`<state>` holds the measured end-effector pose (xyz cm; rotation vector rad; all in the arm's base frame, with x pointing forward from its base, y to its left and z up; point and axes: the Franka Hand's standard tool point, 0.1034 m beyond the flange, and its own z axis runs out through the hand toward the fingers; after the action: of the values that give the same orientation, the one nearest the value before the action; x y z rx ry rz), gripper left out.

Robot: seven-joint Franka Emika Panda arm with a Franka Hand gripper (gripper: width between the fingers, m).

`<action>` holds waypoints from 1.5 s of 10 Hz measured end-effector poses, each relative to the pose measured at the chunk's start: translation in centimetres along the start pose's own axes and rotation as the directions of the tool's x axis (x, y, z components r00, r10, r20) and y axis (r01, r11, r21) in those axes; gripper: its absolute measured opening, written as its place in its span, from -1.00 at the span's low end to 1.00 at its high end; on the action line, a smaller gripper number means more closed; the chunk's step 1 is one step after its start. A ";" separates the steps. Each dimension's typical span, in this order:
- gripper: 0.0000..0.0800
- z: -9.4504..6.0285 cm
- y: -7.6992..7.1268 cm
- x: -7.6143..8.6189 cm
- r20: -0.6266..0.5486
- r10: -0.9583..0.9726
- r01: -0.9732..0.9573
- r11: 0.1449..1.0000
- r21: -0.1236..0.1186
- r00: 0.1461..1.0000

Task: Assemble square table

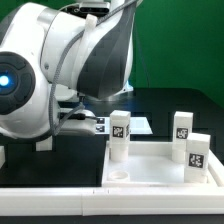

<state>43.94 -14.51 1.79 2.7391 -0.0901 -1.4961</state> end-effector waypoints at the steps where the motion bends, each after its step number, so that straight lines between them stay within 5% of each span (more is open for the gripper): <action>1: 0.62 0.6 0.1 0.0 -0.003 0.001 -0.001 1.000 0.000 1.000; 4: 0.35 0.6 0.1 0.0 -0.002 0.002 -0.002 1.000 0.001 1.000; 5: -0.10 0.6 0.1 0.0 -0.002 0.002 -0.002 1.000 0.002 1.000; 6: -0.30 0.6 0.2 0.0 -0.002 0.002 -0.002 1.000 0.002 1.000; 8: -0.30 -0.2 0.3 0.1 -0.033 -0.003 0.003 1.000 -0.001 0.999; 10: -0.30 -4.9 0.4 -1.2 -0.070 -0.043 0.043 0.999 0.000 0.997; 11: -0.30 -7.9 0.5 -1.7 -0.171 -0.073 0.066 0.997 -0.042 0.983; 12: -0.30 -8.4 0.2 -2.4 -0.233 -0.093 0.078 0.994 -0.070 0.968; 14: -0.29 -7.8 0.7 -1.7 -0.354 -0.094 0.072 0.995 -0.074 0.930; 15: -0.29 -8.7 0.0 -1.9 -0.403 -0.101 0.078 0.994 -0.073 0.910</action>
Offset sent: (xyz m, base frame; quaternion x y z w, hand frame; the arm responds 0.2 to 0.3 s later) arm 0.0000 0.0000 0.0000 0.0000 0.0000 0.0000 1.0000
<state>50.23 -14.48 8.11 2.9747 0.0843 -0.8923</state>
